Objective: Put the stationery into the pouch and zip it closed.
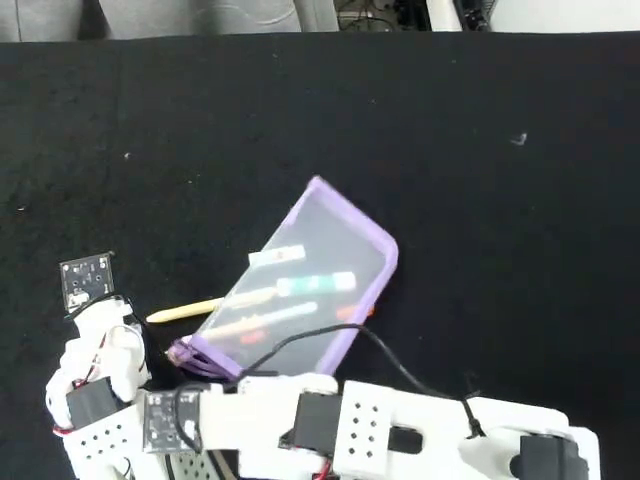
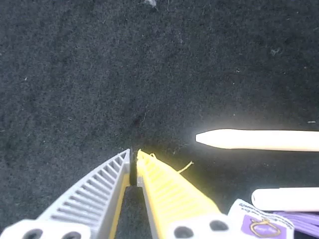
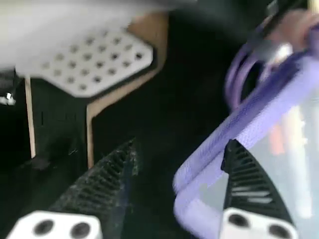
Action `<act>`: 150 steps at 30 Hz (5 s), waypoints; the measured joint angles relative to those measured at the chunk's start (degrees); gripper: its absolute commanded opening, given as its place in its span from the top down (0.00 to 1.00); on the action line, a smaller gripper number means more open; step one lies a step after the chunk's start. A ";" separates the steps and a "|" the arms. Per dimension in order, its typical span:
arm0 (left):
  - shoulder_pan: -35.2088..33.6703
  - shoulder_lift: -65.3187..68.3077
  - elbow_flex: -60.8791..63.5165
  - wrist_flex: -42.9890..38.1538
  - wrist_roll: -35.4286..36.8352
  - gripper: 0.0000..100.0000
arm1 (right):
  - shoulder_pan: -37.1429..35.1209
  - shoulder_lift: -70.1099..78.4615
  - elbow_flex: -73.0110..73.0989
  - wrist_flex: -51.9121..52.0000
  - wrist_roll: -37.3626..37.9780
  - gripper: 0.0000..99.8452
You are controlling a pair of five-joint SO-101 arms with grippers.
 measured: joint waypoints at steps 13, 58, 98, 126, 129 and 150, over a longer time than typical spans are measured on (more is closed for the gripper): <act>0.00 0.00 0.00 0.00 0.09 0.97 | 4.92 0.18 3.52 -0.09 8.09 0.74; 0.00 0.00 0.00 0.00 0.09 0.97 | 36.92 44.31 -50.55 -5.63 -44.57 0.73; 0.00 0.00 0.00 0.00 0.09 0.97 | 32.00 86.33 -109.63 33.14 -60.48 0.73; -0.18 0.00 0.00 0.00 0.18 0.97 | 32.18 105.93 -120.09 30.86 -68.84 0.86; -0.26 0.00 0.00 0.00 0.18 0.97 | 32.62 108.57 -122.73 31.30 -68.84 0.89; -0.26 0.00 0.00 0.00 0.18 0.97 | 34.46 112.70 -138.46 34.55 -48.70 0.99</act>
